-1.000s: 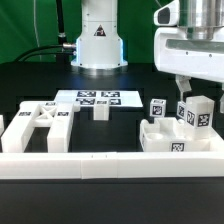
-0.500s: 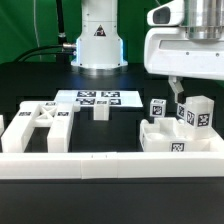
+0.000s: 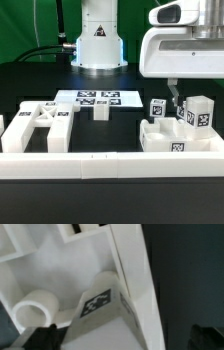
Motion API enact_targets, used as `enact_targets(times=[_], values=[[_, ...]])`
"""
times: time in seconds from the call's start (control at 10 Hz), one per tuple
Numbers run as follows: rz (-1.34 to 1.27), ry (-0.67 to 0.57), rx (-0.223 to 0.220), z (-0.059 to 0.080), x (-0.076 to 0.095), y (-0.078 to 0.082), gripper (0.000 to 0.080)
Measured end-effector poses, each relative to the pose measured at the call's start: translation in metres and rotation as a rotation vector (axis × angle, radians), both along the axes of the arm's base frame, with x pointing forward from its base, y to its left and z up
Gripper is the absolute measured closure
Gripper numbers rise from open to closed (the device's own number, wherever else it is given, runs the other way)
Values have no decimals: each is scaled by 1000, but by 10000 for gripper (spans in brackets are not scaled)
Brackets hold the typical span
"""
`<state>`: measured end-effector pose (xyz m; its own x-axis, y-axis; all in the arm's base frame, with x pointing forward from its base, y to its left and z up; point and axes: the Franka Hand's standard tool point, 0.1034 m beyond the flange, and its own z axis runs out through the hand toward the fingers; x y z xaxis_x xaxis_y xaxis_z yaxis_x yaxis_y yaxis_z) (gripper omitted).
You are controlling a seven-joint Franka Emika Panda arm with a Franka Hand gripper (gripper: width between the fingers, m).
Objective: Assemble chair
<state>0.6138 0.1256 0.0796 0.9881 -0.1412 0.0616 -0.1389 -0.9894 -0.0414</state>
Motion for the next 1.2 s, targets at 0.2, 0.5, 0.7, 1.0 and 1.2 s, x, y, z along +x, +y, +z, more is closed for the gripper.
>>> enact_targets(times=[0.2, 0.5, 0.7, 1.0, 1.2], values=[[177, -6, -15, 0, 2, -1, 151], [299, -9, -29, -2, 3, -5, 151], [299, -9, -29, -2, 3, -5, 408], [278, -9, -27, -2, 3, -5, 515], [113, -4, -15, -2, 1, -5, 515]])
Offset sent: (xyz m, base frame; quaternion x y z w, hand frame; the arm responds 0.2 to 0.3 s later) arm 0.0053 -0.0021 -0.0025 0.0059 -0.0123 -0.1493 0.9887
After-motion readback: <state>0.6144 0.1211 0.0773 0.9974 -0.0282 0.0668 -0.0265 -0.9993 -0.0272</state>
